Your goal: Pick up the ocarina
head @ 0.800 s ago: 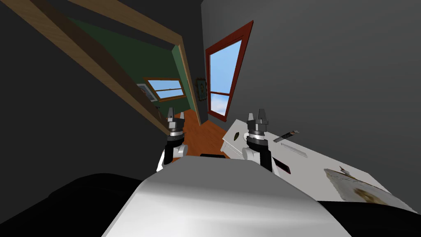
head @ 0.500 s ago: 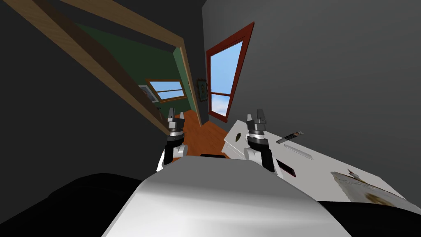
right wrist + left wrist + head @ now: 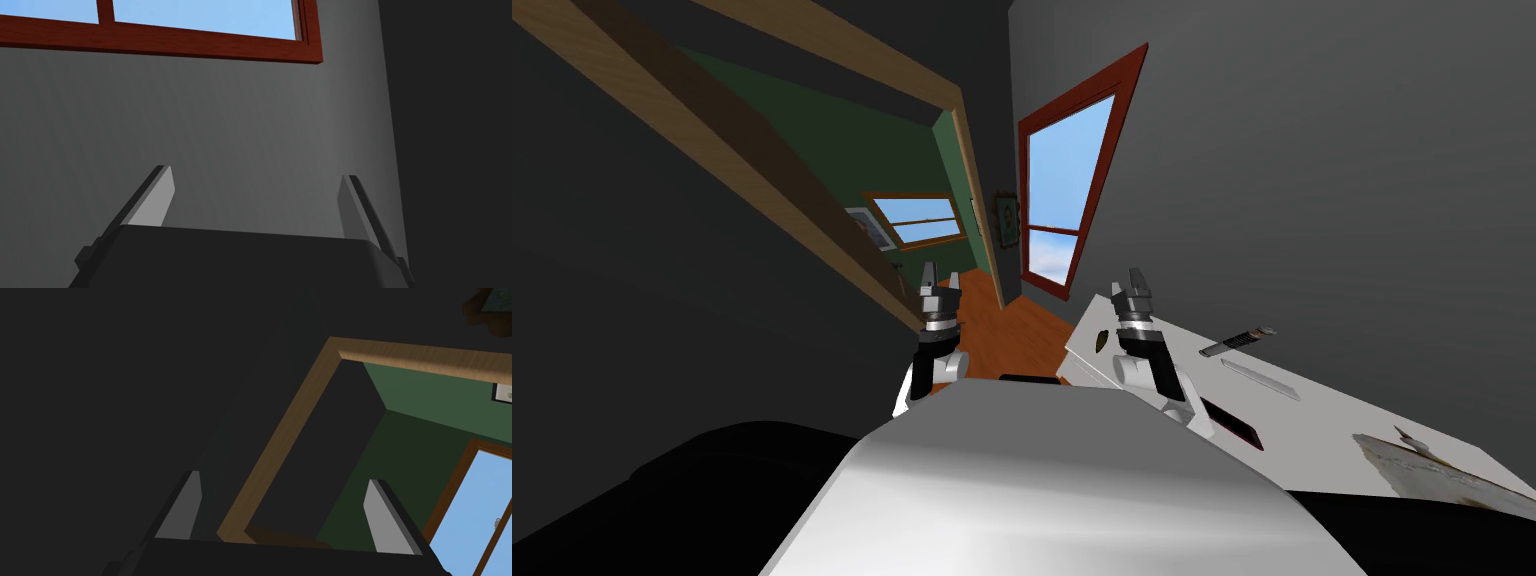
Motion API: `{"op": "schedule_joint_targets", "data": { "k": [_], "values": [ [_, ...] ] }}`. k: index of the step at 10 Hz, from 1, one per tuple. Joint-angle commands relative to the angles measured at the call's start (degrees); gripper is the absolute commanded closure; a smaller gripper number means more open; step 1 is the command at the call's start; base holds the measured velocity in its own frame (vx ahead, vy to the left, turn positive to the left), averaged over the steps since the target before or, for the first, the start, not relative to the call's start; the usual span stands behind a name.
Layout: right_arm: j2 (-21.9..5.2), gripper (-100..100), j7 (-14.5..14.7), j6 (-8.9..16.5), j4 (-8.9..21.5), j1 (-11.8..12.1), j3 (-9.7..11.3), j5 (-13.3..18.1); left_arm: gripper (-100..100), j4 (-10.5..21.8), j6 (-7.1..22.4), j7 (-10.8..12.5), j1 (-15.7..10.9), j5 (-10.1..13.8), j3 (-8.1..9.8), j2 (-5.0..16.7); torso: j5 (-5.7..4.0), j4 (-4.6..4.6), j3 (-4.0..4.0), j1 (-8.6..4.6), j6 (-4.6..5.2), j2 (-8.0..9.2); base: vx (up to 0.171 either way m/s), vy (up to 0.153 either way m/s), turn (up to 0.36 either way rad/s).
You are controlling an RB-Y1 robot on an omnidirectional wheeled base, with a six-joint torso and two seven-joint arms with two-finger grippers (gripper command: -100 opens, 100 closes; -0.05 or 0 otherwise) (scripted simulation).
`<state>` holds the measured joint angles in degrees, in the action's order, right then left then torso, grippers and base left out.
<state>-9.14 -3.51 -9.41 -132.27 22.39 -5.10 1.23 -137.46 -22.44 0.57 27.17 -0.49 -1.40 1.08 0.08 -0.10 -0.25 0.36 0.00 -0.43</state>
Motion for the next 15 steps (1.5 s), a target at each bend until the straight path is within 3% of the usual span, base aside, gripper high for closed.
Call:
{"op": "schedule_joint_targets", "data": {
  "k": [1,8,9,10,11,12,15],
  "values": [
    [-1.79,-100,-1.99,2.74,1.60,-0.05,-1.64,-0.86,0,0.00,0.00,0.00,0.00,0.00,0.00,0.00,0.00,0.00,0.00,0.00,0.00,0.00,0.122,0.072,-0.048],
    [-6.77,-100,-9.32,14.13,8.73,-2.84,-7.41,-5.05,0,0.00,0.00,0.00,0.00,0.00,0.00,0.00,-0.02,0.00,0.01,-0.15,0.00,0.04,0.105,0.080,-0.053],
    [-6.77,-100,-9.32,14.34,8.73,-2.84,-7.41,-5.05,0,0.00,0.00,0.00,0.00,0.00,0.01,0.00,-0.04,0.02,0.05,-0.20,0.02,0.10,0.068,0.040,-0.034],
    [-7.58,-100,-11.02,16.66,10.50,-3.39,-8.60,-6.15,0,0.00,0.00,0.00,0.00,0.00,0.01,0.01,-0.05,0.03,0.08,-0.23,0.00,0.14,0.102,0.053,-0.057],
    [-7.58,-100,-11.02,16.90,10.50,-3.39,-8.60,-6.15,0,0.00,0.00,0.00,0.00,0.00,0.01,0.01,-0.05,0.01,0.03,-0.21,0.02,0.06,0.080,0.050,-0.047],
    [-8.32,-100,-12.78,19.07,12.38,-3.94,-9.78,-7.34,0,0.00,0.00,0.00,0.00,0.00,0.01,0.01,-0.04,0.02,0.05,-0.22,0.00,0.10,0.072,0.058,-0.088],
    [-8.99,-100,-14.62,22.19,14.35,-4.46,-10.96,-8.60,0,0.00,0.00,0.00,0.00,0.00,0.01,0.01,-0.05,0.01,0.03,-0.23,0.02,0.05,0.084,0.043,-0.061]
  ]
}}
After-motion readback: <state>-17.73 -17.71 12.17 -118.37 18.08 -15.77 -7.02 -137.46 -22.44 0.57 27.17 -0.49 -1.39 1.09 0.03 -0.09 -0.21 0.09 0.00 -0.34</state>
